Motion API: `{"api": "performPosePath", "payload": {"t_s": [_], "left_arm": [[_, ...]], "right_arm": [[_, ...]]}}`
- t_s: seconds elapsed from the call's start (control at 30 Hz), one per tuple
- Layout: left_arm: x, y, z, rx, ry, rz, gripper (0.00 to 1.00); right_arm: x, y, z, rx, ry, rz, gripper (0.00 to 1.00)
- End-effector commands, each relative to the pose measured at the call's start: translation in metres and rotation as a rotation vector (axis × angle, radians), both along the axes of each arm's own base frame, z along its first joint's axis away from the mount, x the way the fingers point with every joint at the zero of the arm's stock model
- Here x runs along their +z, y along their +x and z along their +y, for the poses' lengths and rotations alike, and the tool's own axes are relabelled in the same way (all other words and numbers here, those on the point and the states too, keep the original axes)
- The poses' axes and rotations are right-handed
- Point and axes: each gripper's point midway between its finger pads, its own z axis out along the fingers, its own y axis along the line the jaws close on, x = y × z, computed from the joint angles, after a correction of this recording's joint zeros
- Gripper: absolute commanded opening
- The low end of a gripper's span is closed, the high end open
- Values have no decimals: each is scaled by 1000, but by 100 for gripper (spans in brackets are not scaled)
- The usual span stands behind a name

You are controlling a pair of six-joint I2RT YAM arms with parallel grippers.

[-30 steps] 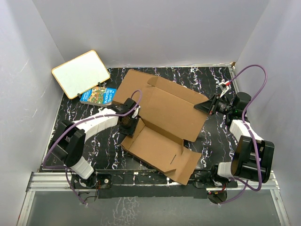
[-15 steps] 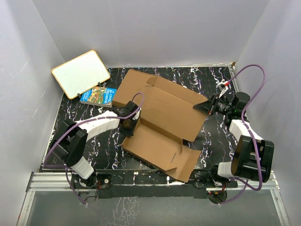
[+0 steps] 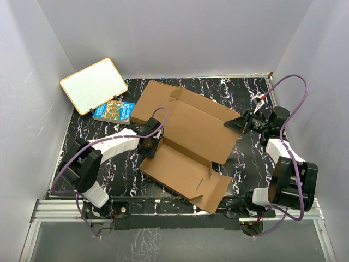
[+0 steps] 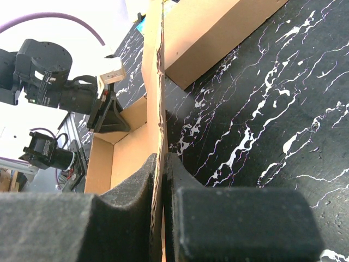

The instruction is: Fold the paper box

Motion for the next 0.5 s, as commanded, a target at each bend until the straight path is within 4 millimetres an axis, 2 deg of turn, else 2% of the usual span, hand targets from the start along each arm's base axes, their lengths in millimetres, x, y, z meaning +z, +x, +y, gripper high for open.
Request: {"api": "performPosePath", "payload": {"t_s": [0.0,0.27,0.47], "left_arm": [[15,20,-9,28,-30,-68,31],[21,36,-18,37,-52,-124,32],[9,35,-16,38,-32,-108,31]], "right_arm": [[5,5,-2,10,-29,-73,8],[5,4,-2,14,-28,-71,8],[4,4,-2,15,-27,-68,8]]}}
